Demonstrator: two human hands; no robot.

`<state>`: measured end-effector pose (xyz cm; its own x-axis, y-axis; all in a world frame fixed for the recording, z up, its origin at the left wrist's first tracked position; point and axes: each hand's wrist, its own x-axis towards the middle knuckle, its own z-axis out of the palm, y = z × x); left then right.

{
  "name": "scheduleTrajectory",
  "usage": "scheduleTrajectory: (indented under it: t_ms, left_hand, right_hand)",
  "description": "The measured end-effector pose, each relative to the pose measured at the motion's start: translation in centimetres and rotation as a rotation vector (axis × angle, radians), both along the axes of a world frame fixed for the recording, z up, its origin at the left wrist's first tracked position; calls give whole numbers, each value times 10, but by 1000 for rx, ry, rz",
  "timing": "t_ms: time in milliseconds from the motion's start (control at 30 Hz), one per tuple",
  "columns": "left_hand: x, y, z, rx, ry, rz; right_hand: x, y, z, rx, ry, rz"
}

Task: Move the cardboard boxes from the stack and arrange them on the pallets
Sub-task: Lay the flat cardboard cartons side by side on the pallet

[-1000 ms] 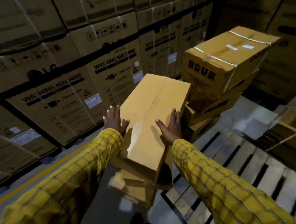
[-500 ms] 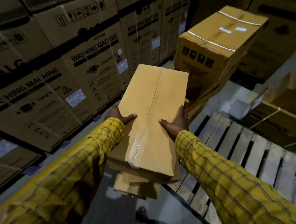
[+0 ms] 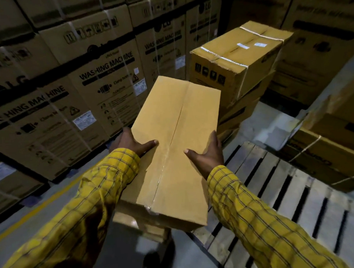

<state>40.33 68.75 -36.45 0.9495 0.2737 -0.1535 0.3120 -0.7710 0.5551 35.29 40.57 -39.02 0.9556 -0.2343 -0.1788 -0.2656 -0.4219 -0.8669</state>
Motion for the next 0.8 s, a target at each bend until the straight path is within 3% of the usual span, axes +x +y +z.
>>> scheduleTrajectory:
  t_ms: [167, 300, 467, 800]
  left_hand:
    - [-72, -119, 52, 126, -7, 7]
    - [-105, -193, 54, 76, -44, -14]
    - [-126, -278, 47, 196, -3, -78]
    - [-80, -362, -83, 36, 142, -221]
  right_hand:
    - [-46, -98, 16, -21, -77, 8]
    - [-83, -172, 17, -17, -114, -14]
    - [-112, -247, 0, -21, -58, -62]
    - [-101, -319, -115, -43, 90, -166]
